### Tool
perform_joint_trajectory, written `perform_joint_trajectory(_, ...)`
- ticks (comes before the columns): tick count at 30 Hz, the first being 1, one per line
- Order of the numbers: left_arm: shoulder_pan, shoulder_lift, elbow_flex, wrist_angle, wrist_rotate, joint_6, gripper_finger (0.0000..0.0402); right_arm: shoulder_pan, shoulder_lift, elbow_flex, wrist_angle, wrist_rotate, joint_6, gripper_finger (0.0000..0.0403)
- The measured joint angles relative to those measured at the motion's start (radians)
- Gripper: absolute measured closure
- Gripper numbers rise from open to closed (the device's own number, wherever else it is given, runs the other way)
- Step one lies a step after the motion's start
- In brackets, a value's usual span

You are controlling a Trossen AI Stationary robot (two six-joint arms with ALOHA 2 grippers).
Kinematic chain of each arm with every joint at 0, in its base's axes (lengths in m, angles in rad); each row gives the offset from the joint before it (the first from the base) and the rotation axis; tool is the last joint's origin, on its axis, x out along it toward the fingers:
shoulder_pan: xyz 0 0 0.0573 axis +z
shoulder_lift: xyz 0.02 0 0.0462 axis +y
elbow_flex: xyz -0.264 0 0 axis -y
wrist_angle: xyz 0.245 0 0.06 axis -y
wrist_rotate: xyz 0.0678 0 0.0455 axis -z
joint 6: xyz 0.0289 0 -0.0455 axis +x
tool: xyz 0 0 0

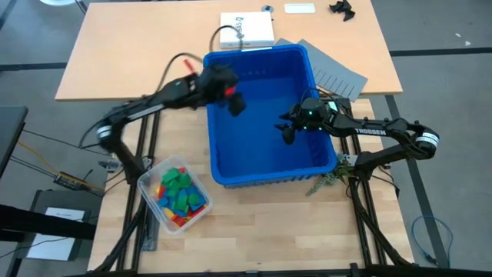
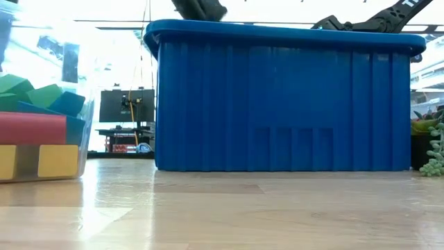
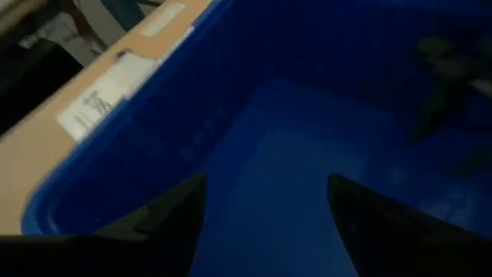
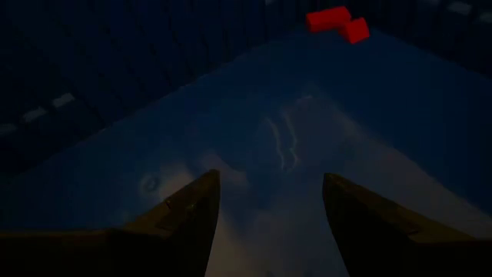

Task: Sort Items/Unsort Items

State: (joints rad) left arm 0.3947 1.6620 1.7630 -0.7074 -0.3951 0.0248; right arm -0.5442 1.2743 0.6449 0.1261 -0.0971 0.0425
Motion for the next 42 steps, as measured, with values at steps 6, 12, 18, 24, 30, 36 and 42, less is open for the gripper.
perform_joint_trajectory(6, 0.088, 0.261, 0.245, -0.035, -0.024, 0.165, 0.0120, 0.000, 0.000, 0.000, 0.000, -0.001, -0.012, 0.0174)
perform_joint_trajectory(12, 0.170, 0.466, 0.412, -0.096, -0.087, 0.238, 0.0120, -0.006, 0.000, 0.000, -0.001, 0.000, -0.046, 0.0174)
perform_joint_trajectory(18, 0.224, 0.580, 0.411, -0.125, -0.236, 0.346, 0.0143, -0.017, 0.000, 0.000, -0.002, 0.000, -0.052, 0.0174)
perform_joint_trajectory(24, 0.238, 0.673, 0.410, -0.156, -0.329, 0.470, 0.0204, -0.023, 0.000, 0.000, -0.001, 0.002, -0.062, 0.0174)
perform_joint_trajectory(30, 0.242, 0.736, 0.410, -0.178, -0.399, 0.532, 0.0286, -0.023, 0.000, 0.000, -0.001, 0.003, -0.062, 0.0174)
perform_joint_trajectory(36, 0.261, 0.769, 0.409, -0.253, -0.402, 0.532, 0.0366, -0.023, 0.000, 0.000, -0.002, 0.002, -0.063, 0.0174)
perform_joint_trajectory(42, 0.294, 0.798, 0.409, -0.261, -0.392, 0.524, 0.0394, -0.022, 0.000, 0.000, -0.003, -0.002, -0.063, 0.0174)
